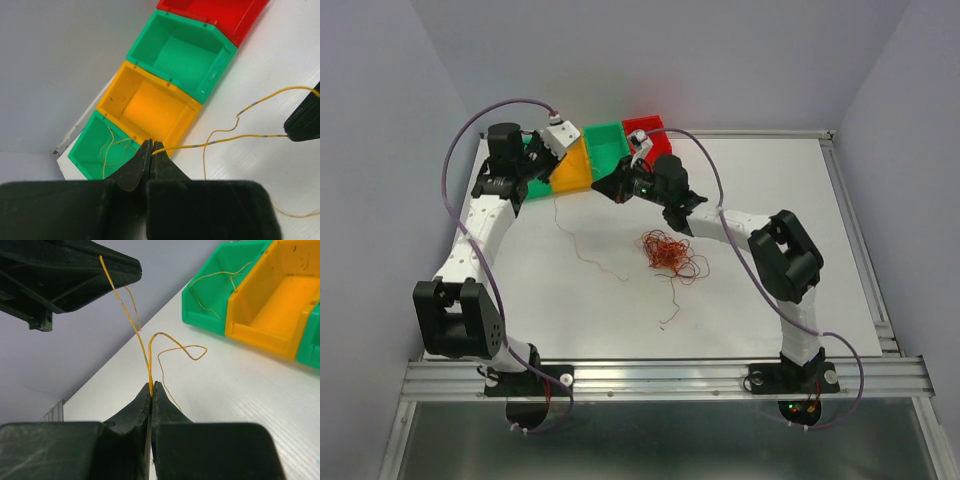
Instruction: Untangle the cables
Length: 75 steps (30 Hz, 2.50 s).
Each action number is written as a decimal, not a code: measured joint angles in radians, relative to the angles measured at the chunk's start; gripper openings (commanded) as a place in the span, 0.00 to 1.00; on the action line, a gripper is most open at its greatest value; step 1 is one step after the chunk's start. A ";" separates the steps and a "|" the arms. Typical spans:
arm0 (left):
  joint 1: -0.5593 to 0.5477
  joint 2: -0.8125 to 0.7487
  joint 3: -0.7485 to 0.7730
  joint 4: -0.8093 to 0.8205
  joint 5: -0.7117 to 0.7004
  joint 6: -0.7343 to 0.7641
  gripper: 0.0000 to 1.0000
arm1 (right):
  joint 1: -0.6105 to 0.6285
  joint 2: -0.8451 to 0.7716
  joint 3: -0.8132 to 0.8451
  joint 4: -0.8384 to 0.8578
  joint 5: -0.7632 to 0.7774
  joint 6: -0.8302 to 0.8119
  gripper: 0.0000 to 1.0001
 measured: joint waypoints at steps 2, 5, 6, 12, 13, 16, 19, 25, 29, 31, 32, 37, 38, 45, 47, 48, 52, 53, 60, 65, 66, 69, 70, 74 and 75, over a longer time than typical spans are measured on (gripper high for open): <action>0.012 0.000 -0.037 0.018 -0.010 0.001 0.00 | 0.002 -0.001 -0.020 0.014 0.000 0.013 0.01; 0.034 0.001 -0.079 0.033 0.015 0.000 0.09 | 0.006 -0.016 -0.063 0.034 0.008 0.025 0.01; 0.039 0.002 -0.092 0.035 0.031 0.003 0.18 | 0.006 -0.021 -0.075 0.035 0.010 0.027 0.01; 0.055 0.043 -0.149 0.021 0.138 0.093 0.65 | 0.007 -0.044 -0.180 0.045 0.023 0.014 0.01; 0.055 0.049 -0.156 0.003 0.157 0.121 0.66 | 0.007 -0.044 -0.193 0.046 0.026 0.010 0.01; 0.055 0.077 -0.154 -0.056 0.208 0.185 0.69 | 0.008 -0.044 -0.241 0.046 0.037 -0.006 0.01; 0.055 0.138 -0.111 -0.134 0.244 0.233 0.70 | 0.010 -0.044 -0.261 0.056 0.037 -0.023 0.00; 0.055 0.227 -0.074 -0.187 0.256 0.294 0.74 | 0.016 -0.050 -0.262 0.074 0.032 -0.051 0.00; 0.055 0.230 -0.073 -0.207 0.267 0.347 0.75 | 0.018 -0.054 -0.262 0.075 0.021 -0.064 0.00; 0.055 0.232 -0.069 -0.211 0.270 0.368 0.76 | 0.018 -0.054 -0.262 0.074 0.014 -0.069 0.01; 0.055 0.232 -0.066 -0.216 0.270 0.375 0.77 | 0.018 -0.054 -0.262 0.074 0.011 -0.071 0.00; 0.067 0.233 -0.041 -0.229 0.279 0.435 0.81 | 0.018 -0.054 -0.262 0.072 0.002 -0.076 0.00; 0.068 0.234 -0.034 -0.243 0.279 0.451 0.81 | 0.018 -0.054 -0.262 0.072 -0.001 -0.079 0.00; 0.074 0.367 0.210 -0.401 0.291 0.564 0.89 | 0.018 -0.055 -0.262 0.069 -0.010 -0.084 0.00; 0.073 0.378 0.212 -0.438 0.297 0.590 0.89 | 0.018 -0.056 -0.262 0.068 -0.011 -0.087 0.01; 0.073 0.383 0.212 -0.462 0.299 0.605 0.89 | 0.018 -0.056 -0.262 0.068 -0.011 -0.088 0.01; 0.055 0.389 0.211 -0.514 0.299 0.649 0.88 | 0.019 -0.061 -0.261 0.064 -0.012 -0.092 0.00; 0.048 0.389 0.211 -0.531 0.301 0.662 0.89 | 0.019 -0.063 -0.261 0.064 -0.011 -0.094 0.01; 0.027 0.401 0.225 -0.666 0.313 0.755 0.87 | 0.019 -0.067 -0.258 0.051 -0.012 -0.108 0.00; 0.026 0.435 0.234 -0.682 0.300 0.753 0.68 | 0.019 -0.070 -0.258 0.043 -0.012 -0.113 0.01; 0.026 0.439 0.232 -0.678 0.294 0.746 0.65 | 0.019 -0.072 -0.258 0.043 -0.012 -0.113 0.00; 0.021 0.440 0.224 -0.652 0.278 0.726 0.44 | 0.019 -0.085 -0.258 0.043 -0.015 -0.113 0.01; 0.020 0.440 0.221 -0.639 0.271 0.718 0.21 | 0.019 -0.091 -0.258 0.044 -0.016 -0.114 0.01; 0.015 0.440 0.212 -0.597 0.240 0.672 0.00 | 0.019 -0.113 -0.258 0.043 -0.018 -0.114 0.01; 0.014 0.440 0.208 -0.582 0.230 0.661 0.00 | 0.019 -0.119 -0.258 0.044 -0.018 -0.113 0.01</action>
